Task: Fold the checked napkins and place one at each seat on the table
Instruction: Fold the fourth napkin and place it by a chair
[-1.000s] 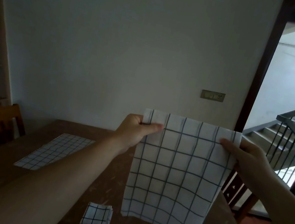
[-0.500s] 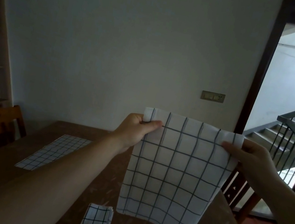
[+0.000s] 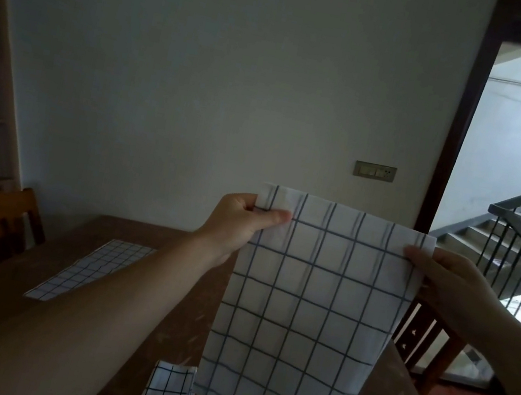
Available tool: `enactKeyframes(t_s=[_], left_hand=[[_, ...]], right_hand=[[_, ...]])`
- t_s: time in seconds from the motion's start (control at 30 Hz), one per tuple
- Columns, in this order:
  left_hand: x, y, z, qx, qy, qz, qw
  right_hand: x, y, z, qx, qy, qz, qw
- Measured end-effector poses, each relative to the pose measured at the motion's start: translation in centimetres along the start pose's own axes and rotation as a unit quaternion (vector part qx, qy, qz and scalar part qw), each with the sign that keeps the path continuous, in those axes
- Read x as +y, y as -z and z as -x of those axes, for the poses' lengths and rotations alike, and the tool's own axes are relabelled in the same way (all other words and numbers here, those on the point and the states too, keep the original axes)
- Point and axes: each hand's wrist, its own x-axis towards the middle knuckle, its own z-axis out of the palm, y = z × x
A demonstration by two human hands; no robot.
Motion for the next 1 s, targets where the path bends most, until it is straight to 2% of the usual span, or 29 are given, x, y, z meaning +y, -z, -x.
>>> enactKeyframes(t_s=[0.17,0.33,0.4,0.47,0.53,0.63,0.7,0.77,0.83,0.9,1.0], left_hand=[[0.0,-0.2,-0.2,0.007,0.002,0.002,1.0],[-0.3,-0.6,-0.4,0.017,-0.012,-0.001,1.0],[-0.4,-0.9,-0.5,0.028,-0.031,-0.029,0.999],[-0.5,-1.1,-0.7,0.042,-0.055,-0.057,0.996],[-0.7,-0.9,-0.9,0.008,-0.044,-0.043,0.998],[-1.6,-0.6,-0.7,-0.117,0.012,-0.032,0.993],[-2.1,-1.0,-0.5,-0.105,0.011,-0.058,0.993],[-2.5,-1.3,-0.5,-0.041,0.012,-0.043,0.998],[-2.6,-1.3,-0.5,-0.007,0.017,-0.023,1.0],[-2.6,-1.2,-0.5,0.004,-0.004,-0.062,0.998],[-2.7,-1.2,-0.8,0.011,-0.047,-0.112,0.993]], right_hand=[[0.1,0.4,-0.3,-0.001,-0.004,-0.012,1.0],[-0.3,0.0,-0.3,0.042,0.012,-0.032,0.999],[-0.1,-0.5,-0.4,0.087,0.085,0.035,0.992],[0.1,-0.8,-0.6,0.138,0.174,0.146,0.964],[-0.2,-0.9,-0.9,0.177,0.218,0.187,0.941],[-1.1,-0.7,-1.5,0.2,0.219,0.164,0.941],[-1.2,-0.3,-1.5,0.186,0.188,0.118,0.957],[-0.4,-0.2,-0.6,0.098,0.087,0.038,0.991],[1.8,-0.2,0.0,0.023,0.025,0.068,0.997],[3.5,-0.4,0.1,0.024,0.031,0.147,0.988],[4.1,-0.1,0.2,0.033,0.045,0.102,0.993]])
